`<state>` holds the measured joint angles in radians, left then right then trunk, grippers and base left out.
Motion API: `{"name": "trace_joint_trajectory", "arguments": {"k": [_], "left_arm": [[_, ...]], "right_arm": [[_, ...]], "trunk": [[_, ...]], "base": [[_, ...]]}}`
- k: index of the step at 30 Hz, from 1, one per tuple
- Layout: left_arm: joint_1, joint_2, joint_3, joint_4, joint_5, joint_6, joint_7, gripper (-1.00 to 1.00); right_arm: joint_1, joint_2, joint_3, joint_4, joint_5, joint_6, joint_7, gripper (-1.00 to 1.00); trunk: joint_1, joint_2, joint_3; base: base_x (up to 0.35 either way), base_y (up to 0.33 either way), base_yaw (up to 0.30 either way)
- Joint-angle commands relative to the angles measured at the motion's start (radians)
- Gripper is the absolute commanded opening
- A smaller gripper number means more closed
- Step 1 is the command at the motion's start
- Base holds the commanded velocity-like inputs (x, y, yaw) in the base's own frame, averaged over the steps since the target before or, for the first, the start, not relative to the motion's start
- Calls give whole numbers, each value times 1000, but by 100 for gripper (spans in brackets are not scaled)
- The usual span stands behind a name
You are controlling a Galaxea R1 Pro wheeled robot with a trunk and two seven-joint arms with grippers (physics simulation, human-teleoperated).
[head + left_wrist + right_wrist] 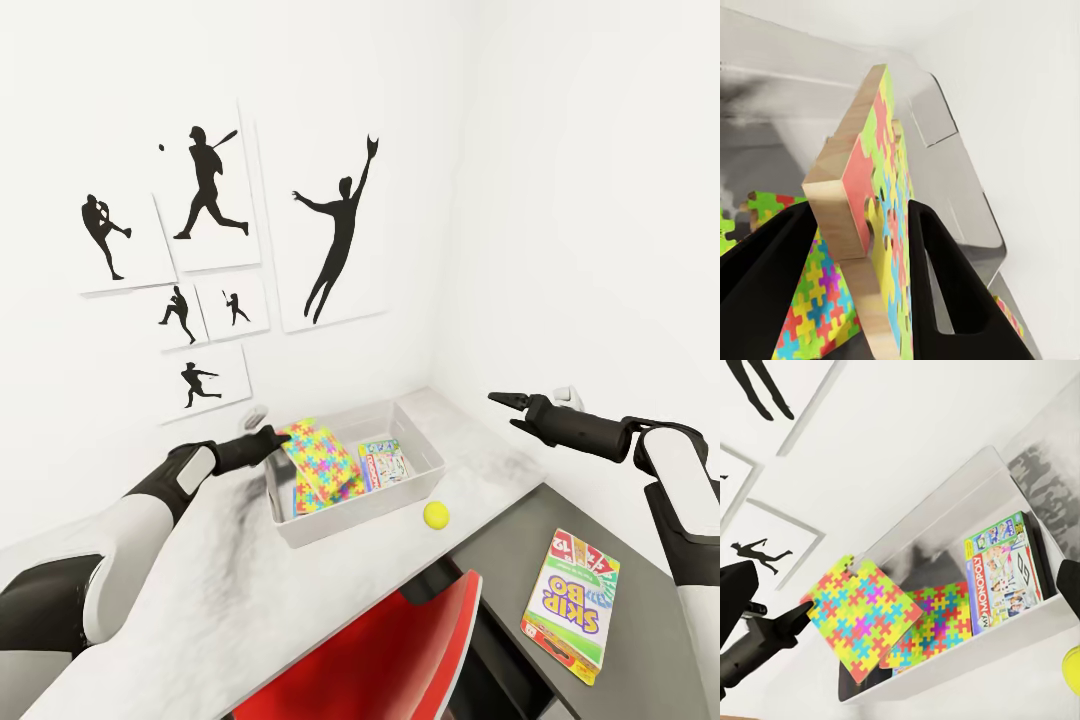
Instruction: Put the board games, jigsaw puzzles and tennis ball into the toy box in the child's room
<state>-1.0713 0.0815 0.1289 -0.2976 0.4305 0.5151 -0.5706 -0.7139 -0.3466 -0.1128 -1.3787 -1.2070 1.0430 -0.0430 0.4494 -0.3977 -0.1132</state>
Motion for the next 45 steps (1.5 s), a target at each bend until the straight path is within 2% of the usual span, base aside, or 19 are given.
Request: {"name": "trace_joint_trajectory", "arguments": {"k": [1,5,12,25,45], "left_arm": [[-1,0,4,1,3,-14,-2,-100],[-1,0,-7,21,2,-62,-1,-100],[-1,-2,-41,32,0,-79,0,-100],[-1,-6,-43,32,2,-78,-1,-100],[-1,-4,-42,19,5,-73,-6,-100]], "right_arm": [[-1,0,-1,0,-5,4,-4,100],[-1,0,-1,0,-5,4,-4,100],[22,-1,-2,-21,-5,4,-3,100],[31,-1,-2,-33,-8,4,-4,100],[31,-1,-2,-33,-8,4,-5,100]], "trunk": [[1,-2,-2],[1,-2,-2],[1,-2,-2],[1,-2,-3],[1,-2,-33]], "base": [[0,0,0],[0,0,0],[0,0,0],[0,0,0],[0,0,0]]}}
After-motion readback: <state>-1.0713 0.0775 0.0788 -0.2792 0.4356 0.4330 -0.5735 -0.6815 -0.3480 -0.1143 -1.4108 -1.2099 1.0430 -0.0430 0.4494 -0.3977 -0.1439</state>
